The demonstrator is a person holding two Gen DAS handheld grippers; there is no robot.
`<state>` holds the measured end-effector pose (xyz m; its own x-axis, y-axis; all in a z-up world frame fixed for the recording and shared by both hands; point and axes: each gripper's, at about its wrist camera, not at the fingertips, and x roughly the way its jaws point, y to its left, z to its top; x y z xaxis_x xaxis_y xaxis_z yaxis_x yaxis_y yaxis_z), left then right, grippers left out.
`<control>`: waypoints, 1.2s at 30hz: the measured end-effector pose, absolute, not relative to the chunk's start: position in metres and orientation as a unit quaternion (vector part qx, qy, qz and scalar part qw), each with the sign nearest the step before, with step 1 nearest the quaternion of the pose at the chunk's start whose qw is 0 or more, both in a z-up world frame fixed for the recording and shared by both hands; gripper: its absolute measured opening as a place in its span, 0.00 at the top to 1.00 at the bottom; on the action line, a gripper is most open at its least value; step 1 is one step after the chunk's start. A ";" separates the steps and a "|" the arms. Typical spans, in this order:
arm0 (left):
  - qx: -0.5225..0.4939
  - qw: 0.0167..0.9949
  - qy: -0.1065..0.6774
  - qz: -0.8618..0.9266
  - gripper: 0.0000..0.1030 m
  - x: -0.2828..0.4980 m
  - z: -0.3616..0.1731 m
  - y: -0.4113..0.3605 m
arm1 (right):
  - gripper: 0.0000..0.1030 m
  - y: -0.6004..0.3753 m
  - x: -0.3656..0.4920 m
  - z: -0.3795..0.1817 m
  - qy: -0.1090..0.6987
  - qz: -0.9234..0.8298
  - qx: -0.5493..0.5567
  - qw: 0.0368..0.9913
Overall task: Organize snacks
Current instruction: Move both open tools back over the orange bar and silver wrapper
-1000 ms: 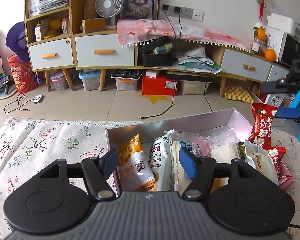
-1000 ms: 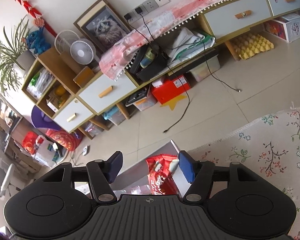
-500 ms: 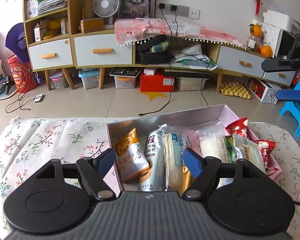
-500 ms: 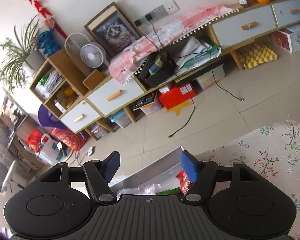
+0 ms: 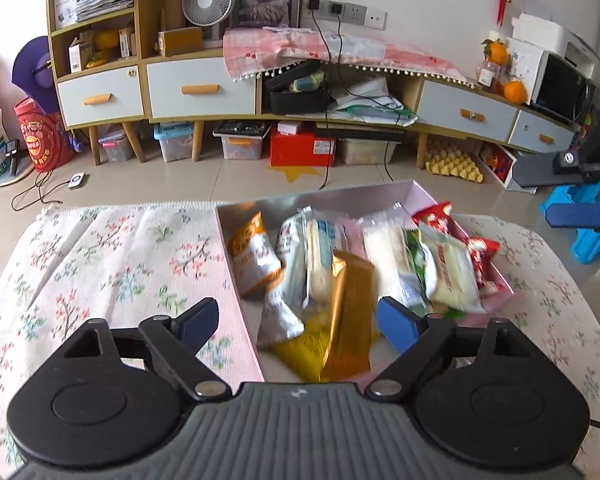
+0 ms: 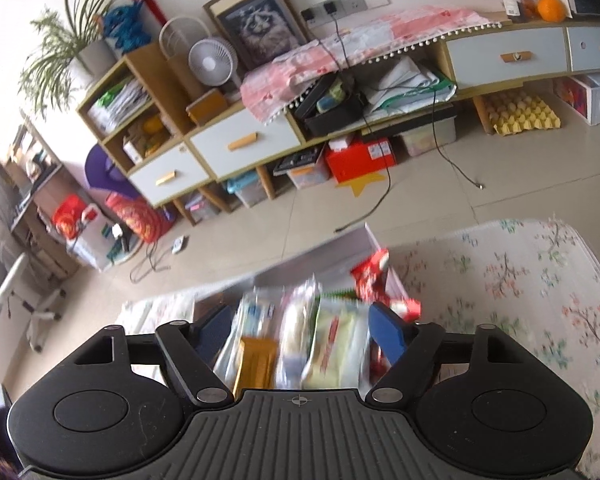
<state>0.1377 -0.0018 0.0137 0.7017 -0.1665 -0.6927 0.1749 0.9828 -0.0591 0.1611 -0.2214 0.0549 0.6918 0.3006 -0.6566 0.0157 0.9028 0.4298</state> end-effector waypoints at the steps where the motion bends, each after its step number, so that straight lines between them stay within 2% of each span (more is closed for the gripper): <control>1: 0.006 0.921 0.378 -0.093 0.15 0.135 0.014 -0.002 | 0.23 -0.220 0.155 0.055 0.388 0.082 0.203 0.895; 8: 0.008 0.916 0.392 -0.085 0.07 0.106 0.016 -0.001 | 0.23 -0.211 0.118 0.053 0.418 0.085 0.176 0.887; 10: 0.006 0.914 0.396 -0.086 0.06 0.100 0.014 0.000 | 0.15 -0.209 0.109 0.051 0.421 0.086 0.170 0.887; 12: 0.006 0.912 0.401 -0.087 0.05 0.095 0.012 0.001 | 0.15 -0.208 0.100 0.049 0.425 0.083 0.163 0.887; 23: 0.016 0.905 0.416 -0.089 0.02 0.080 -0.008 0.001 | 0.12 -0.213 0.072 0.022 0.433 0.080 0.146 0.886; 36: 0.096 0.893 0.416 -0.141 0.03 0.080 -0.039 -0.024 | 0.11 -0.212 0.073 -0.015 0.439 0.062 0.081 0.893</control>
